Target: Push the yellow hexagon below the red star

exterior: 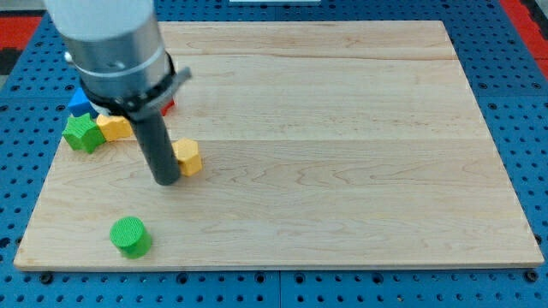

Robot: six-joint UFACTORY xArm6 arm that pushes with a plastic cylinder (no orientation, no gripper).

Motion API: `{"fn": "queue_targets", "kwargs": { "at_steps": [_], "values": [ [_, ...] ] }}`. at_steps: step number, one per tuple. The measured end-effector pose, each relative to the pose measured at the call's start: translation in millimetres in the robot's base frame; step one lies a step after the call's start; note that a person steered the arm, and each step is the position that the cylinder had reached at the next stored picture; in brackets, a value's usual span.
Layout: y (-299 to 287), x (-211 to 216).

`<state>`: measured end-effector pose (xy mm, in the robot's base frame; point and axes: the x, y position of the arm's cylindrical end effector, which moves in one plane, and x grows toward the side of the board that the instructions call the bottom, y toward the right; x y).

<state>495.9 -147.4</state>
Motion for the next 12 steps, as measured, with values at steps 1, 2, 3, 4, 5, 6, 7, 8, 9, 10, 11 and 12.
{"fn": "queue_targets", "kwargs": {
  "at_steps": [1,2,3,4,5,6,7,8,9,10,11,12],
  "values": [
    [15.9,7.4],
    [46.2,7.3],
    [50.1,-15.2],
    [50.1,-41.4],
    [50.7,-59.2],
    [64.2,-69.4],
    [64.5,-74.4],
    [61.9,-94.9],
    [56.7,-108.3],
    [41.9,-100.5],
    [29.6,-87.1],
    [16.7,-85.6]
  ]
}}
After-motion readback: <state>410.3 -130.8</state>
